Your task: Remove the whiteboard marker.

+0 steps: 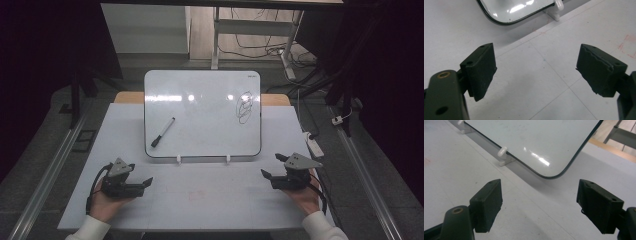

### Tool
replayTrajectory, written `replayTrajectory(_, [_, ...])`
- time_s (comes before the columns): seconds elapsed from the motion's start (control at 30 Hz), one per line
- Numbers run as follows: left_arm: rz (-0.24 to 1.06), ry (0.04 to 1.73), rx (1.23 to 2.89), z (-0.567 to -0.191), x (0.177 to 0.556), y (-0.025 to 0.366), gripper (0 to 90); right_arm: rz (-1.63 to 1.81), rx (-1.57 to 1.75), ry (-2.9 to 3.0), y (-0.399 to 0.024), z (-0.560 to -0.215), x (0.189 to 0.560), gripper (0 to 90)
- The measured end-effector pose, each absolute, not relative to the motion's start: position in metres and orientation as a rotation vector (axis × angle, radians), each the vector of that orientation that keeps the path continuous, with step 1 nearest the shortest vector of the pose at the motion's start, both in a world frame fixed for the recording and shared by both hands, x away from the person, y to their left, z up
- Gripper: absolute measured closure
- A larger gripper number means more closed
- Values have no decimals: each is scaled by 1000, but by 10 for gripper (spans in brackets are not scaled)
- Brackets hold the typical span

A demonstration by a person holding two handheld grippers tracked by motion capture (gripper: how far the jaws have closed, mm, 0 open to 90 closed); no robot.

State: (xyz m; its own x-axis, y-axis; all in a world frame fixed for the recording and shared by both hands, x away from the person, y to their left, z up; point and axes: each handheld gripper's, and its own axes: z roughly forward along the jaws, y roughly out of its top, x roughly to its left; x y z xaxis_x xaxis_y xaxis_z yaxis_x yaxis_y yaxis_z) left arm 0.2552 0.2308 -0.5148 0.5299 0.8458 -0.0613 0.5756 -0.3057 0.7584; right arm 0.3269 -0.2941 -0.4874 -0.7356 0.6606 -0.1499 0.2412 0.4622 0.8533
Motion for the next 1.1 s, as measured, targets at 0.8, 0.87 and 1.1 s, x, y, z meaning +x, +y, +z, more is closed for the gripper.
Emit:
replayTrajectory(0.8, [556, 1144, 2007, -486, 261, 233, 200, 1235, 788, 2237, -295, -485, 327, 248])
replayTrajectory(0.87, [566, 1141, 2003, -481, 262, 233, 200, 1234, 791, 2236, -295, -485, 327, 251])
replayTrajectory(1.1, [589, 1103, 1987, -455, 276, 224, 200, 1236, 786, 2242, -293, -485, 327, 263])
